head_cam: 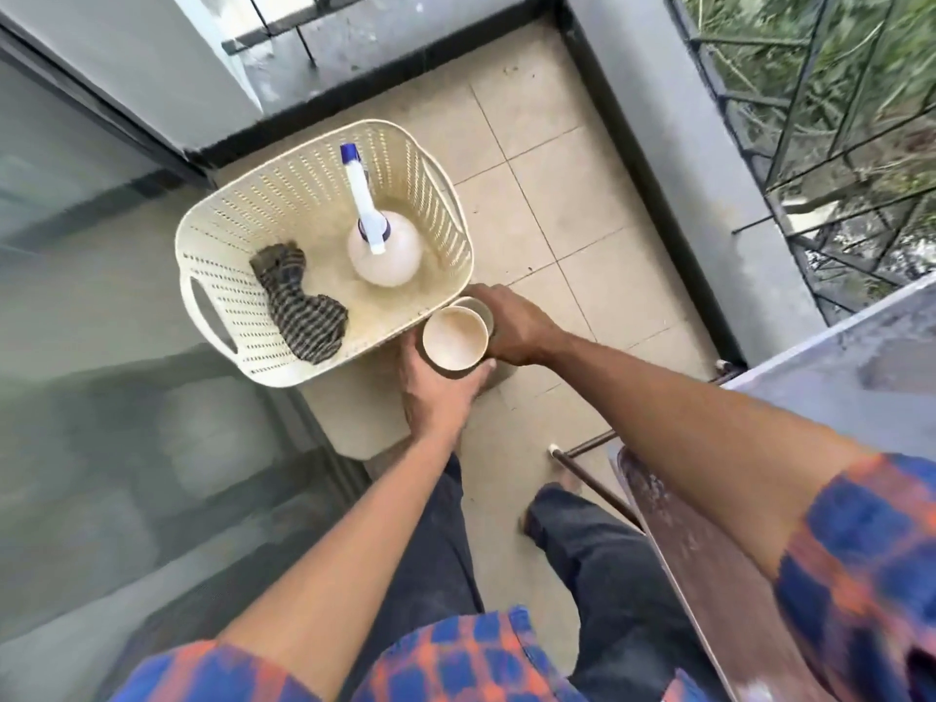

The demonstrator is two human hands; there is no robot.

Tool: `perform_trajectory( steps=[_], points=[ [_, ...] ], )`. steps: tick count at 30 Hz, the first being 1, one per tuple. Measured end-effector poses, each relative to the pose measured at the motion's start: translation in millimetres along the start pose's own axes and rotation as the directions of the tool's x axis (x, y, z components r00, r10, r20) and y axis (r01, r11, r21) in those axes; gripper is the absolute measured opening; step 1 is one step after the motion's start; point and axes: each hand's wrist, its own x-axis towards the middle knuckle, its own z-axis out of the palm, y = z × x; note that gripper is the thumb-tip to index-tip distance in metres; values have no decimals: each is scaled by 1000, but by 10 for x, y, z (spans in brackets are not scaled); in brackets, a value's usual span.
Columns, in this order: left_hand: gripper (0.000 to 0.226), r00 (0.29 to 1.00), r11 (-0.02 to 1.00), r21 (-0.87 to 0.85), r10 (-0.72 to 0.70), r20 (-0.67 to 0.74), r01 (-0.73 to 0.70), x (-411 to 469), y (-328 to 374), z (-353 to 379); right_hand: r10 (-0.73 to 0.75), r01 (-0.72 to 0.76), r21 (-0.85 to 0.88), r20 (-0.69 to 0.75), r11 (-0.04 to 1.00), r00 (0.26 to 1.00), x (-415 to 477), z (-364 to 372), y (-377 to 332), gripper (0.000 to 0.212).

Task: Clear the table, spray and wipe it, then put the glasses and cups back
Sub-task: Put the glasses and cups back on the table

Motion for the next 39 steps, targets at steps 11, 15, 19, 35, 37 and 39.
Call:
perform_trajectory(
  steps=[11, 15, 19, 35, 37, 39],
  points=[
    [74, 994, 995, 80, 68, -85, -61, -127, -72, -193, -19, 18, -35, -26, 999, 999, -223, -95, -188, 73],
    [68, 995, 975, 203, 98, -32, -89, -196, -212, -471, -48, 40, -130, -60, 991, 997, -236, -113, -168, 75],
    [69, 988, 954, 256, 155, 26, -156, -267, -306, -719, -42, 31, -203, -51, 979, 998, -305, -231, -134, 76],
    [64, 836, 810, 248, 452, 312, -531, -1041, 1117, -698, 256, -95, 290, -589, 952, 767, -2292, -1241, -137, 71],
    [64, 775, 758, 237, 501, 385, -607, -1154, 1384, -529, 348, -123, 369, -639, 921, 686, -2705, -1318, -39, 73],
    [66, 723, 724, 229, 499, 477, -650, -1290, 1601, -333, 453, -149, 464, -660, 873, 600, -3128, -1270, 134, 75]
  ],
)
